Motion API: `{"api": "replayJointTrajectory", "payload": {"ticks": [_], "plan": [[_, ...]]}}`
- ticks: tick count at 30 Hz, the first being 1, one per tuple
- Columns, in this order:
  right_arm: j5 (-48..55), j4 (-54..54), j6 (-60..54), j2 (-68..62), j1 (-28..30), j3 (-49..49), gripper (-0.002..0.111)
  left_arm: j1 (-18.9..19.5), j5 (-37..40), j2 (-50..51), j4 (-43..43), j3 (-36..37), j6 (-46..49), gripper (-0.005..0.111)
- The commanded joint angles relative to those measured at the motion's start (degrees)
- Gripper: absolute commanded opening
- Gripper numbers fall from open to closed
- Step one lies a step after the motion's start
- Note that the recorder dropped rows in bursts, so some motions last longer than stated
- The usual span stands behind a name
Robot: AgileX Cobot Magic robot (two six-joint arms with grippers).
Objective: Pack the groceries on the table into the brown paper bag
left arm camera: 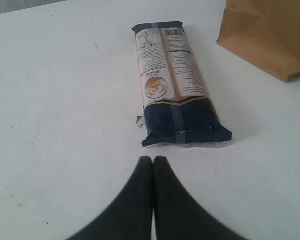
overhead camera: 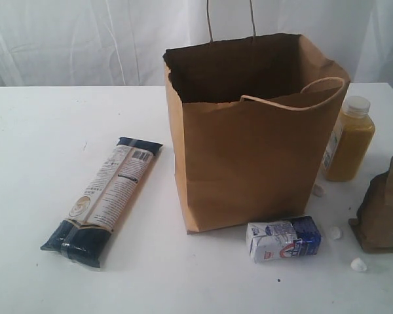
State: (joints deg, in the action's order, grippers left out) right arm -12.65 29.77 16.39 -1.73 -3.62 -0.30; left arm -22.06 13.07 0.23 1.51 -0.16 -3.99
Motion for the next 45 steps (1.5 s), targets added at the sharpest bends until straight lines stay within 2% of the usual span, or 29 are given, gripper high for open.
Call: {"api": "replayJointTrajectory", "payload": {"ticks": [1,3,6,9,11,15,18,23,25,28,31,34,36,39,45], "plan": [[1.11,0.2,11.63,0.23,0.35,0.3,0.0,0.08,0.04,-0.23,-0.46,0.16,0.02,0.0],[4.21,-2.18,13.7,0.23,0.35,-0.76,0.0,0.08,0.04,-0.23,-0.46,0.16,0.02,0.0],[10.43,-13.14,13.28,0.23,0.14,-5.71,0.0,0.08,0.04,-0.23,-0.46,0.16,0.02,0.0],[20.48,-20.98,12.23,-0.09,-0.86,-14.97,0.0,0.08,0.04,-0.23,-0.46,0.16,0.02,0.0],[31.72,-23.33,6.63,-2.33,-1.95,-22.32,0.0,0.08,0.04,-0.23,-0.46,0.16,0.02,0.0],[50.57,-25.04,-12.14,-11.03,-3.57,-35.56,0.0,0.08,0.04,-0.23,-0.46,0.16,0.02,0.0],[61.51,-30.52,-16.39,-21.08,-3.86,-47.3,0.0,0.08,0.04,-0.23,-0.46,0.16,0.02,0.0],[77.46,-45.81,-27.0,-38.68,-3.86,-64.14,0.003,0.08,0.04,-0.23,-0.46,0.16,0.02,0.0],[78.76,-48.16,-28.33,-44.17,-4.84,-68.35,0.01,0.08,0.04,-0.23,-0.46,0.16,0.02,0.0],[75.3,-49.29,-28.38,-50.93,-5.28,-72.34,0.024,0.08,0.04,-0.23,-0.46,0.16,0.02,0.0],[73.81,-48.87,-27.45,-57.77,-5.02,-75.45,0.046,0.08,0.04,-0.23,-0.46,0.16,0.02,0.0],[73.99,-46.57,-21.94,-63.92,-1.24,-77.46,0.066,0.08,0.04,-0.23,-0.46,0.16,0.02,0.0],[72.14,-42.79,-17.1,-68.41,2.59,-77.83,0.067,0.08,0.04,-0.23,-0.46,0.16,0.02,0.0],[67.09,-34.55,-18.33,-74.8,6.48,-77.88,0.067,0.08,0.04,-0.23,-0.46,0.16,0.02,0.0],[62.86,-29.77,-21.49,-84.36,7.79,-77.88,0.067,0.08,0.04,-0.23,-0.46,0.16,0.02,0.0]]}}
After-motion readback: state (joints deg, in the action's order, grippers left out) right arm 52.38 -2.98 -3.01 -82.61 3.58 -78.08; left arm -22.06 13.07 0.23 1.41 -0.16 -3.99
